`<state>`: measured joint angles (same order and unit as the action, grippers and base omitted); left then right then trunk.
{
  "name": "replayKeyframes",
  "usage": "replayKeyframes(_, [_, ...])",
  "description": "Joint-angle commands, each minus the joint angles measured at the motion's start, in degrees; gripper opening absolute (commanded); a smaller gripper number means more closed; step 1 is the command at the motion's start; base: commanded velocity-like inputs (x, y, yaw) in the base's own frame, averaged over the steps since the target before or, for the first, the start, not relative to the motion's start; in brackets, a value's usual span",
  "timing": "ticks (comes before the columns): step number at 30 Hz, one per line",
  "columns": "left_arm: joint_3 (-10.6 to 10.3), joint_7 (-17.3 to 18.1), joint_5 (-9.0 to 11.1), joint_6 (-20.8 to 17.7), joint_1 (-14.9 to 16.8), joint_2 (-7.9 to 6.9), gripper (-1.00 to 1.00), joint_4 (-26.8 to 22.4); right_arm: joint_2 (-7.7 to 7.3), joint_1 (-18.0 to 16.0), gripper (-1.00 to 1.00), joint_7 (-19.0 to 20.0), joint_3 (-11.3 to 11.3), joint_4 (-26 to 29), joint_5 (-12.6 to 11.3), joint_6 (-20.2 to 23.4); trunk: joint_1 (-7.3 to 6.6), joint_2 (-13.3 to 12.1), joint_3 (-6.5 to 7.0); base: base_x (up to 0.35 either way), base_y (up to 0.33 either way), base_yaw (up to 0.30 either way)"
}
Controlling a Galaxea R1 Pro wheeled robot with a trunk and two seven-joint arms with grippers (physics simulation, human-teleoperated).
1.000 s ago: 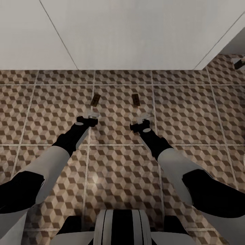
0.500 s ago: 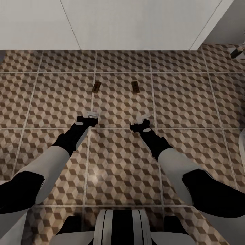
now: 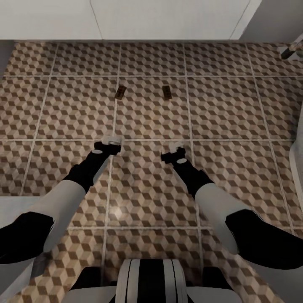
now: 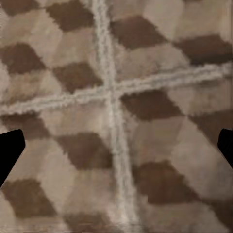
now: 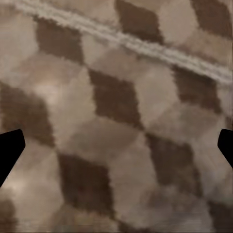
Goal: Take the four mousetraps from the cabinet in the bathroom and place them on the bathroom floor. Make sure all four end up on the same floor surface, and ensure that at least two of them are either under or directly next to the same bathroom sink.
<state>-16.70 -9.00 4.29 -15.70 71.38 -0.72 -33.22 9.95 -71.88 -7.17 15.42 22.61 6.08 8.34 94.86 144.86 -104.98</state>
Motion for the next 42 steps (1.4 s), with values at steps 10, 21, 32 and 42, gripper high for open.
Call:
replayKeyframes(10, [-0.45, -0.50, 0.46, -0.33, 0.07, -0.69, 1.00, -1.49, -0.02, -0.01, 1.00, -0.30, 0.23, 0.54, 0.60, 0.53, -0.04, 0.01, -0.02, -0.335, 0.000, 0.000])
replayKeyframes(21, [-0.60, -0.57, 0.50, -0.69, 0.08, -0.73, 1.00, -5.50, -0.05, -0.01, 1.00, -0.30, 0.22, 1.14, 0.60, 0.58, -0.04, 0.01, -0.02, -0.287, 0.000, 0.000])
replayKeyframes(32, [-0.69, -0.58, 0.61, -5.51, 0.02, -0.61, 1.00, -12.14, -0.27, -0.01, 1.00, -0.30, 0.22, 1.20, 0.60, 0.59, -0.04, 0.01, -0.02, -0.039, 0.000, 0.000])
replayKeyframes(42, [-0.71, -0.63, 0.61, -13.46, -0.47, -0.66, 1.00, -21.30, -0.31, -0.01, 1.00, -0.30, 0.22, 1.21, 0.60, 0.55, -0.12, -0.03, 0.64, -0.002, 0.000, 0.000])
